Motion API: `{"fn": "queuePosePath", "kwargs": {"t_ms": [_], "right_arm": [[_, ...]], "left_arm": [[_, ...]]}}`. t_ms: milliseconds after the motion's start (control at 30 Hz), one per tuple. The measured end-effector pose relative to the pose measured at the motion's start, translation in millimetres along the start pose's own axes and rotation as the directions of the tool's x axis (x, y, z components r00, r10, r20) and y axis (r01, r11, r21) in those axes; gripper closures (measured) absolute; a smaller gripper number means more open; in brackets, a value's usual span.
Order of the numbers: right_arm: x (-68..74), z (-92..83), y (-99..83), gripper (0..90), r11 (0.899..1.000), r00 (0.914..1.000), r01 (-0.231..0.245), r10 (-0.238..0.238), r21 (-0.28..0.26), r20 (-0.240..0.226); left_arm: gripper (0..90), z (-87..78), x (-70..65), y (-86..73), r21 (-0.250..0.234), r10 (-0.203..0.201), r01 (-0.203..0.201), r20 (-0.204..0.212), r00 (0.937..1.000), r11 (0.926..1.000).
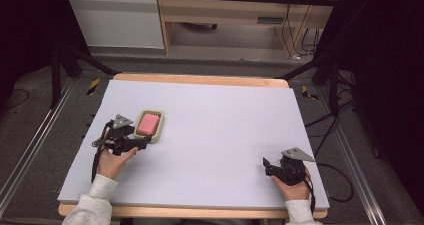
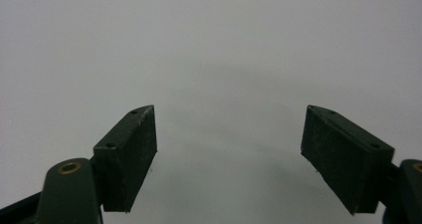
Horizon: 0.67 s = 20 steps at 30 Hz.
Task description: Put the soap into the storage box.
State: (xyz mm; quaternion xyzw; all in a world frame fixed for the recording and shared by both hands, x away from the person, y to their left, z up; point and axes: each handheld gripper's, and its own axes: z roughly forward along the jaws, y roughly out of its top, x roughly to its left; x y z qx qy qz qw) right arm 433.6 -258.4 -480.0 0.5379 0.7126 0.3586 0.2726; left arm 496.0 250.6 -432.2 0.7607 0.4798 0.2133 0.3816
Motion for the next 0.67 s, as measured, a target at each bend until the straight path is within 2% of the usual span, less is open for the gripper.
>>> {"fn": "queuePosePath", "kwargs": {"t_ms": [167, 267, 433, 667], "right_arm": [[-1.7, -0.4, -1.6, 20.3, 1.0, 1.0, -0.006, 0.006, 0.011, 0.006], [-2.6, -0.2, -3.3, 19.6, 1.0, 0.9999, -0.002, 0.001, 0.018, 0.013], [-3.4, -0.7, -4.9, 17.6, 1.0, 0.9998, -0.007, 0.006, 0.028, 0.017], [-3.9, -2.5, -5.1, 16.4, 1.0, 0.9997, -0.015, 0.014, 0.025, 0.018]], "left_arm": [[22.8, -6.6, 0.3, -13.6, 0.0, 0.024, -0.024, -0.001, 0.9997, 0.9997], [21.2, -9.1, 3.4, -20.0, 0.004, 0.007, -0.007, 0.0, 1.0, 1.0], [19.5, -10.4, 10.3, -35.8, 0.049, 0.008, -0.007, -0.01, 0.9999, 0.9988], [19.2, -17.3, 23.0, -50.1, 0.035, -0.038, 0.039, -0.043, 0.9984, 0.9986]]}}
